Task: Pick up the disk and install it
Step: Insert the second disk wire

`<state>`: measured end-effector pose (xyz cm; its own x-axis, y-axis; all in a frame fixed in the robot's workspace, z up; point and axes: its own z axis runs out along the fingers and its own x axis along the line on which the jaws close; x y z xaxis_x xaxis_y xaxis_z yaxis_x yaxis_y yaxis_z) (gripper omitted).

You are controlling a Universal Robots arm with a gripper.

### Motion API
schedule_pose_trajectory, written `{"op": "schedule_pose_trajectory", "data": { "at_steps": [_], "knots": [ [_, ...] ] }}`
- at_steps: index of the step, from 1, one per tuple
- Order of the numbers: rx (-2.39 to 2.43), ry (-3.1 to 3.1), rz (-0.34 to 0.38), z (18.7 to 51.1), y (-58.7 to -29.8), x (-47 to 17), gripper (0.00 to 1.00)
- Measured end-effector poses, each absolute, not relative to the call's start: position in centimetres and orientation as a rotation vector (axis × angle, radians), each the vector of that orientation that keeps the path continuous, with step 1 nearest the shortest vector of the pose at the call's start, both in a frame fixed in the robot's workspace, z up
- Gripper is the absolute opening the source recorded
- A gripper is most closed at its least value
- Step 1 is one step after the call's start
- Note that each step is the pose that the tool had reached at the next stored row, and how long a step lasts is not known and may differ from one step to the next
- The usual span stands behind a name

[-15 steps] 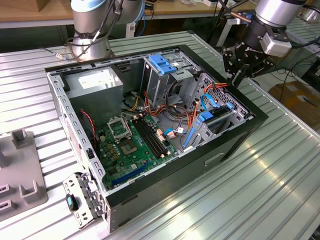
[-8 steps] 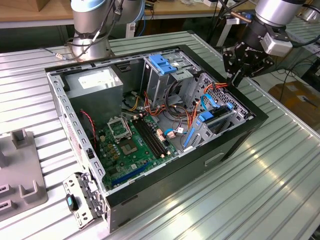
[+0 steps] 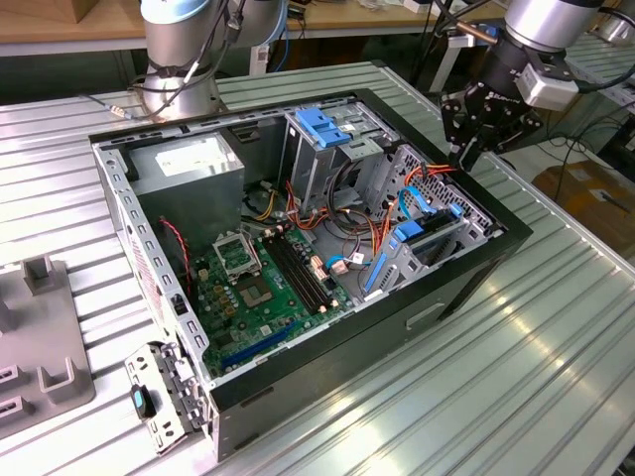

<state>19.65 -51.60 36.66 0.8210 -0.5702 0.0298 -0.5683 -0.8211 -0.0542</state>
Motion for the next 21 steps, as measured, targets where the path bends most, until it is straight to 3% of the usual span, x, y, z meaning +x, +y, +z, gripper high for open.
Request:
{"op": "schedule_pose_trajectory", "data": {
  "at_steps": [5,7,21],
  "knots": [
    [-2.957,0.925,-0.069,36.66,-51.6,19.67,0.28],
    [-2.957,0.925,-0.069,36.67,-51.6,19.68,0.16],
    [-2.957,0.925,-0.069,37.11,-51.59,19.58,0.16]
  ]
}}
